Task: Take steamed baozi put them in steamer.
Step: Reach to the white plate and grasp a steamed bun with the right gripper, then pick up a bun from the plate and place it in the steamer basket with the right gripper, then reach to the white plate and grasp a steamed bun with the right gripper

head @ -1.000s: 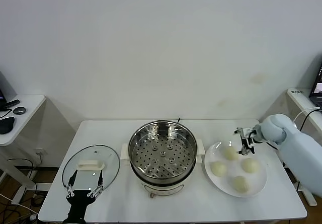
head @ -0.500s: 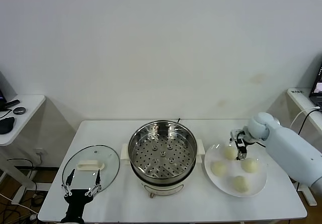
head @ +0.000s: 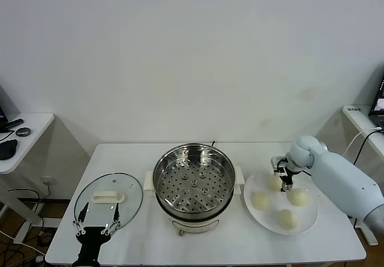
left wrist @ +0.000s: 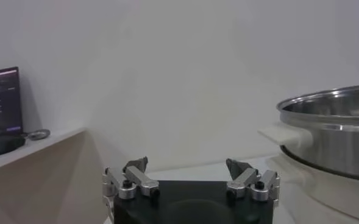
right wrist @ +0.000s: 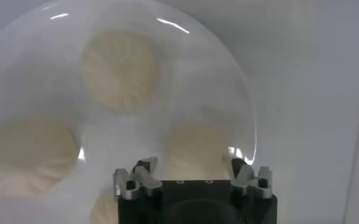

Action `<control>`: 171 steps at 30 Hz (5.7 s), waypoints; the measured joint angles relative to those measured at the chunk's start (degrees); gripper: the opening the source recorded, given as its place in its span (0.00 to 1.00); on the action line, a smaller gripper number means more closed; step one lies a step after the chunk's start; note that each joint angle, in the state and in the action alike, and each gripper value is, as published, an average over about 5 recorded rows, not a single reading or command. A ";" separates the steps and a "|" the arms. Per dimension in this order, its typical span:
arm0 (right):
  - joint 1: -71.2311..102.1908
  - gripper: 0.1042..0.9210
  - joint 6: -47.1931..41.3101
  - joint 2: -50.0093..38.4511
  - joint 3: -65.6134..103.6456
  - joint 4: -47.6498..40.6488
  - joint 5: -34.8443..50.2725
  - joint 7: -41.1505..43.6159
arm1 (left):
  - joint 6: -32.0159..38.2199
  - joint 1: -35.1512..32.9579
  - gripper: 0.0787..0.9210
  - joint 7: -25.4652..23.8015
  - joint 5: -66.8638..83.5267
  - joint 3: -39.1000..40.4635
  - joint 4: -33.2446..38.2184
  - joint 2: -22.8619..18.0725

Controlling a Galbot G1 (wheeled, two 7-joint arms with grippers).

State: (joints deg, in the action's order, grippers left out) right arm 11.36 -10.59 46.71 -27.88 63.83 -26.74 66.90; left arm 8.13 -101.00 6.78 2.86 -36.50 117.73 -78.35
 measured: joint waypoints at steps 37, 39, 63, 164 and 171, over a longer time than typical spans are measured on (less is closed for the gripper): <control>-31.26 0.38 11.08 -2.27 -17.78 13.93 25.27 3.08 | -0.31 1.58 0.88 0.08 1.28 -0.42 1.36 1.29; -34.22 0.38 12.86 -0.63 -20.33 14.95 27.06 3.01 | -0.34 1.78 0.88 0.10 1.31 -0.66 1.53 1.25; -36.81 0.39 38.93 17.73 -35.33 12.71 15.03 -1.75 | -1.45 3.74 0.88 0.63 1.93 -3.86 2.29 0.16; -11.14 0.87 -11.06 -11.33 -25.93 22.86 20.72 -7.41 | -4.77 5.15 0.88 0.37 1.79 -6.26 -0.39 1.68; -8.32 0.80 -10.77 -9.98 -23.50 21.07 20.03 -8.32 | -4.49 5.05 0.88 0.38 1.59 -6.21 -0.37 1.43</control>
State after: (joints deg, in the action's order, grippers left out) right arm 3.03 -21.36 36.73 -51.38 84.90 -6.71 58.58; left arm 3.65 -95.95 7.16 4.45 -42.71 117.36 -76.92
